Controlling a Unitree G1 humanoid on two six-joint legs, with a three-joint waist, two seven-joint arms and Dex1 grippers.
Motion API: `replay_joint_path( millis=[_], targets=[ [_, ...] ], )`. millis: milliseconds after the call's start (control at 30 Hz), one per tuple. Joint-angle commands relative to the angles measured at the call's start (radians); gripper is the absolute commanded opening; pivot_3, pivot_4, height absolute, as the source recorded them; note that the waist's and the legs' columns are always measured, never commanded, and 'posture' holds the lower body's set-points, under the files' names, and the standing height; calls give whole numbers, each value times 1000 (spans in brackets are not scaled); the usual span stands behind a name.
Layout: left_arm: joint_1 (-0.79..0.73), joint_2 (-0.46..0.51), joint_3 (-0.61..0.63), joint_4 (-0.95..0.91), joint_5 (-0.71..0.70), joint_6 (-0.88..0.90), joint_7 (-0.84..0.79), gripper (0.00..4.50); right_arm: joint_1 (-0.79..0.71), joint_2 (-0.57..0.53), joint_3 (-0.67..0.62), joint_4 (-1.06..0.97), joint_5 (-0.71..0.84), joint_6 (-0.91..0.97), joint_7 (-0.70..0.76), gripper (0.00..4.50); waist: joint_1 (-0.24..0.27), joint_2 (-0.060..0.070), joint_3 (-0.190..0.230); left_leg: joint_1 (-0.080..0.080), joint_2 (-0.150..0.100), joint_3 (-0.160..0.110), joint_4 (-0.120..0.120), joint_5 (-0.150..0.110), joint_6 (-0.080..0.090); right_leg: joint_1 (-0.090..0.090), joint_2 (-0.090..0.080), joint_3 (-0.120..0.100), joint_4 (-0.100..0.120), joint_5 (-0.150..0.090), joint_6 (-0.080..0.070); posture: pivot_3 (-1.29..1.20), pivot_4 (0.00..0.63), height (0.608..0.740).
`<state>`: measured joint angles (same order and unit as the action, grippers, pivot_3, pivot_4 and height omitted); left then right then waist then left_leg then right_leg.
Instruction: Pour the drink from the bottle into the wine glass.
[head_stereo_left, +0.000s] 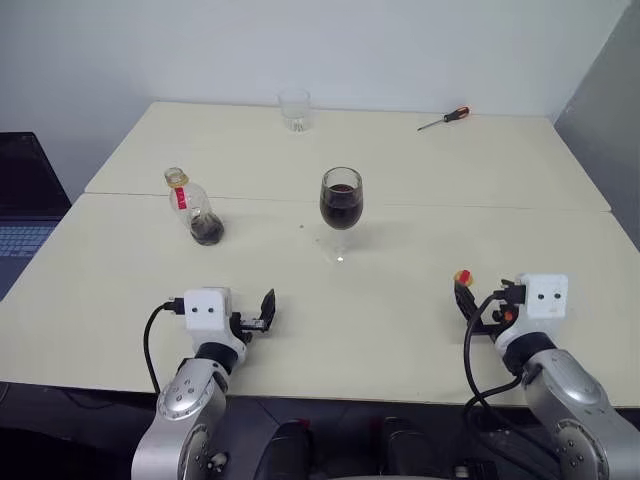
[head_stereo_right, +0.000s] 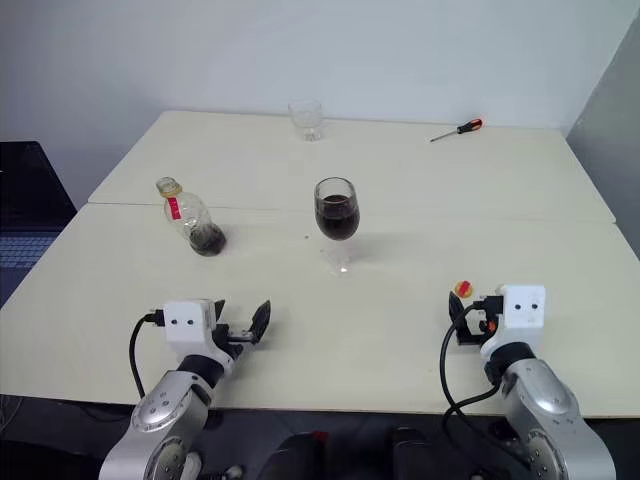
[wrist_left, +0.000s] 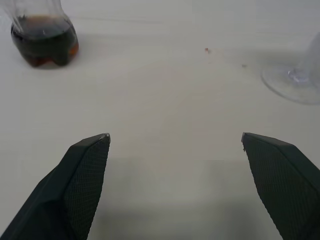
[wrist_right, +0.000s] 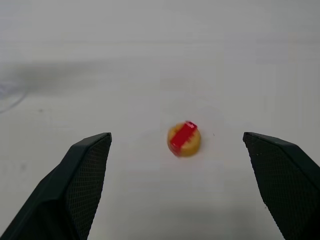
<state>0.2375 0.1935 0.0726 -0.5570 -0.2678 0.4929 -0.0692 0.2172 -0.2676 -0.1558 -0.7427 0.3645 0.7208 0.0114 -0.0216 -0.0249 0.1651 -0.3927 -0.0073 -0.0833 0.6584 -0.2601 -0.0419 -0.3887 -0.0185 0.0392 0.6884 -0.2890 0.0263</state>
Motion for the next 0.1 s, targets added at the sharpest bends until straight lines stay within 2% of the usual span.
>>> replay_joint_path(
  millis=[33, 100],
  targets=[
    [5, -6, -8, -72, 23, 0, 16, 4479, 8, 17, 34, -39, -40, -50, -4, 4500, 0, 0, 0, 1, 0, 0, 0, 0, 0, 0, 0, 0, 0, 0, 0, 0, 150, 740],
    [14, -9, 3, -81, 27, 2, 26, 4479, 6, 28, 49, -33, -56, -61, -4, 4500, 0, 1, 0, 1, 0, 0, -1, 0, 0, 0, 0, 0, -1, 0, 0, 0, 150, 740]
  ],
)
